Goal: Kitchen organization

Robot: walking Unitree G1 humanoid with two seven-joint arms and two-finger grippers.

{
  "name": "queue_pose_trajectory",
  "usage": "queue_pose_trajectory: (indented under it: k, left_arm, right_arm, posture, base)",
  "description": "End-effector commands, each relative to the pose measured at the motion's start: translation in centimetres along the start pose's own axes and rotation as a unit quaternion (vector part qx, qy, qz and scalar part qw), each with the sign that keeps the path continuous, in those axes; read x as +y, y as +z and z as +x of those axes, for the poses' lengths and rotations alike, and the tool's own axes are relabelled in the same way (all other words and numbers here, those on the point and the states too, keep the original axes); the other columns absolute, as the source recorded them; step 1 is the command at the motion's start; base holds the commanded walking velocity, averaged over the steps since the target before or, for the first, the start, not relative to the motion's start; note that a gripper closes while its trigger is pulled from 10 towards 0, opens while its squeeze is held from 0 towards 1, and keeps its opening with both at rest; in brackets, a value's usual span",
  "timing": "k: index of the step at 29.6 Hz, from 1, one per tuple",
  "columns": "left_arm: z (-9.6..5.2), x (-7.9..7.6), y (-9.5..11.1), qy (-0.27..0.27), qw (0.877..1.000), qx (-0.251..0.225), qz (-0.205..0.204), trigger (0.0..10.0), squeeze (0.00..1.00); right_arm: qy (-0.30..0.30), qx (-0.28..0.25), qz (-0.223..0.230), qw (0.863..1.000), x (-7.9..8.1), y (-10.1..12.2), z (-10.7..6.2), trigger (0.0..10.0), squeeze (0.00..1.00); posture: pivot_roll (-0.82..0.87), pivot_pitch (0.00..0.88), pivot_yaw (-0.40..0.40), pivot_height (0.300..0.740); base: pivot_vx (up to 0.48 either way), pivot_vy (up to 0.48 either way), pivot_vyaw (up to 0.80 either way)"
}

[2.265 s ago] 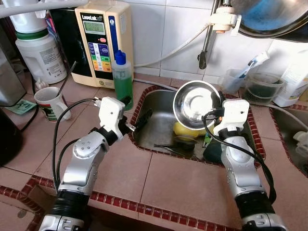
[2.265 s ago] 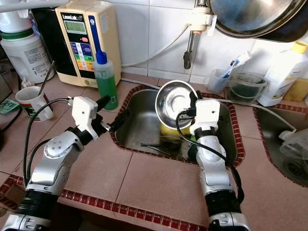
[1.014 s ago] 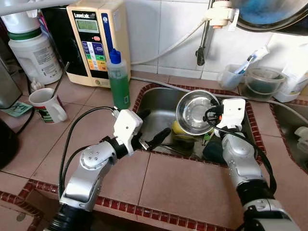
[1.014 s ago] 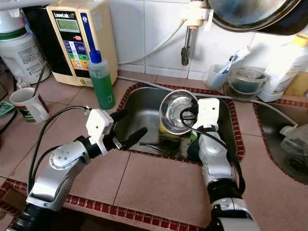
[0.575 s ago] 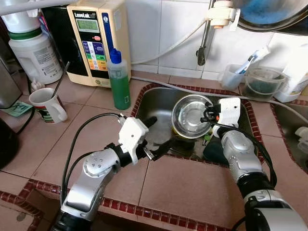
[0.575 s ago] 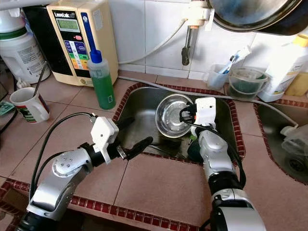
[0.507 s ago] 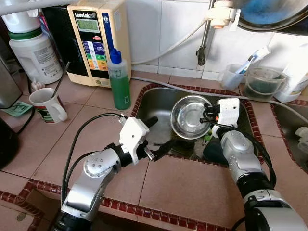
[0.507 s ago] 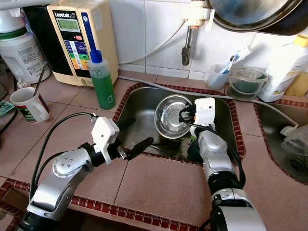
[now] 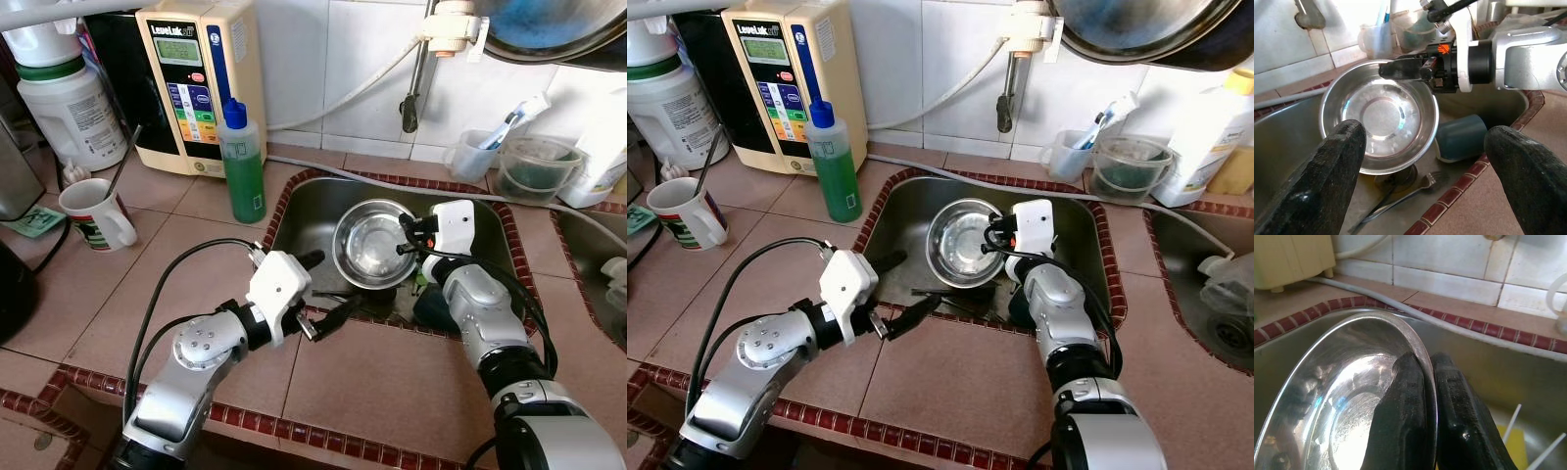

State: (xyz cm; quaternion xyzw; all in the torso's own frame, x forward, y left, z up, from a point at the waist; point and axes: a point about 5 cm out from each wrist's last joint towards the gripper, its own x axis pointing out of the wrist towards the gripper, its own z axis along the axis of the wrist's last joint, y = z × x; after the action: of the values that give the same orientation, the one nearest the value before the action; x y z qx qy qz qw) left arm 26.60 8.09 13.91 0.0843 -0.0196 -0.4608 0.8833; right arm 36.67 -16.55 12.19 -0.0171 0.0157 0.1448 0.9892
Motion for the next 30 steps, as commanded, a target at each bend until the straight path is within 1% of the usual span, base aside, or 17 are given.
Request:
queue_pose_trajectory:
  k: [1, 10, 18, 30]
  left_arm:
    - [0.0, -0.4, 0.4, -0.010, 1.000, -0.001, 0.010, 10.0, 0.00]
    - [0.0, -0.8, 0.6, -0.022, 1.000, -0.001, 0.014, 10.0, 0.00]
    - [0.0, -1.0, 0.8, -0.026, 1.000, -0.004, 0.011, 10.0, 0.00]
    - [-0.1, -1.1, 0.9, -0.031, 0.999, -0.004, 0.010, 10.0, 0.00]
  right_arm:
    - [0.010, 0.005, 0.001, 1.000, 0.1, 0.1, 0.2, 10.0, 0.00]
    - [0.005, 0.038, 0.008, 0.999, -0.4, -1.2, -0.3, 10.0, 0.00]
    - [-0.002, 0.058, 0.016, 0.998, -0.8, -1.9, -0.5, 10.0, 0.00]
    - [-0.002, 0.063, 0.017, 0.998, -0.7, -2.0, -0.4, 10.0, 0.00]
  posture:
    - [-0.02, 0.054, 0.031, 0.740]
    - [-0.02, 0.069, 0.036, 0.740]
    - [-0.02, 0.079, 0.036, 0.740]
    - [-0.01, 0.081, 0.039, 0.740]
  base:
    - [0.000, 0.000, 0.00]
    - [0.000, 0.000, 0.00]
    - [0.000, 0.000, 0.00]
    - [0.000, 0.000, 0.00]
